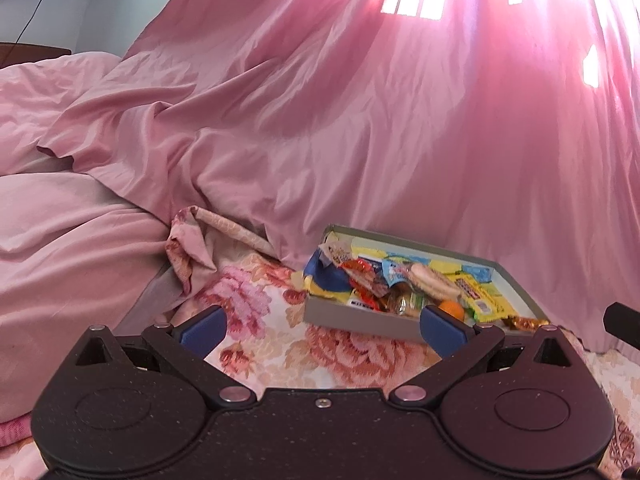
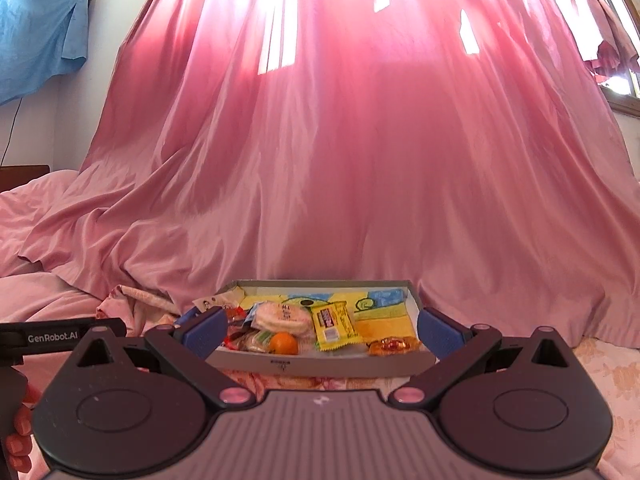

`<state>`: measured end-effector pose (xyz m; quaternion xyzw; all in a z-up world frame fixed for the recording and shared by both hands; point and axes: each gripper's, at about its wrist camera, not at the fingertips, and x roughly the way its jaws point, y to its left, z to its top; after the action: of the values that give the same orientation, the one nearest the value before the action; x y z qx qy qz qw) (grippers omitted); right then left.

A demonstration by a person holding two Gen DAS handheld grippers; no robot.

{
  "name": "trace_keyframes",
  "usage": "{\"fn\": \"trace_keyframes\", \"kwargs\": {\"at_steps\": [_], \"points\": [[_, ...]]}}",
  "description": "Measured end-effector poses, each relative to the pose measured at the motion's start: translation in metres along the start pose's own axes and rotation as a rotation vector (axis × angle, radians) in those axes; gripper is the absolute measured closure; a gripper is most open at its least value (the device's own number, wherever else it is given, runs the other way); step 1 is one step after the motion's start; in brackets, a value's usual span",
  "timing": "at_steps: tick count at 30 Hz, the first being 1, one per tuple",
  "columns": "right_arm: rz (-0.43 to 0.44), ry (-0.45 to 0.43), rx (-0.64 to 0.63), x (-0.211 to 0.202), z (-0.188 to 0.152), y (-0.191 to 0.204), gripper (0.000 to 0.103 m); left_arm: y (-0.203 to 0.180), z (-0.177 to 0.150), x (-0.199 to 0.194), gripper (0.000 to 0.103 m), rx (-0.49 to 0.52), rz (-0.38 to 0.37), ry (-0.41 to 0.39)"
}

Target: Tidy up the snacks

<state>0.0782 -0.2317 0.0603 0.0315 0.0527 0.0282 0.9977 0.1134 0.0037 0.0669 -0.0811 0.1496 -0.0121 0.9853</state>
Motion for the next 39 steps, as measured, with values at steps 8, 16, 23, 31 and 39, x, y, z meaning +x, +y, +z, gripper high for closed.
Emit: {"fn": "trace_keyframes", "kwargs": {"at_steps": [8,16,23,31,39], "points": [[0.000,0.021,0.002,-0.016,-0.016,0.002,0.000,0.006,-0.018,-0.015,0.001,0.017,0.002,-0.004],[-0.018,0.042,0.006,-0.028,-0.031,0.005,0.000,0.009,-0.031,-0.023,0.001,0.058,-0.002,-0.002],[-0.047,0.071,0.020,-0.035,-0.045,0.006,0.000,0.013,-0.045,-0.028,0.001,0.074,-0.004,0.013],[-0.058,0.096,0.012,-0.043,-0.059,0.010,0.000,0.018,-0.054,-0.029,0.001,0.083,-0.007,0.034],[-0.061,0.115,0.002,-0.044,-0.067,0.015,0.000,0.020,-0.062,-0.032,0.001,0.106,-0.019,0.039]]}}
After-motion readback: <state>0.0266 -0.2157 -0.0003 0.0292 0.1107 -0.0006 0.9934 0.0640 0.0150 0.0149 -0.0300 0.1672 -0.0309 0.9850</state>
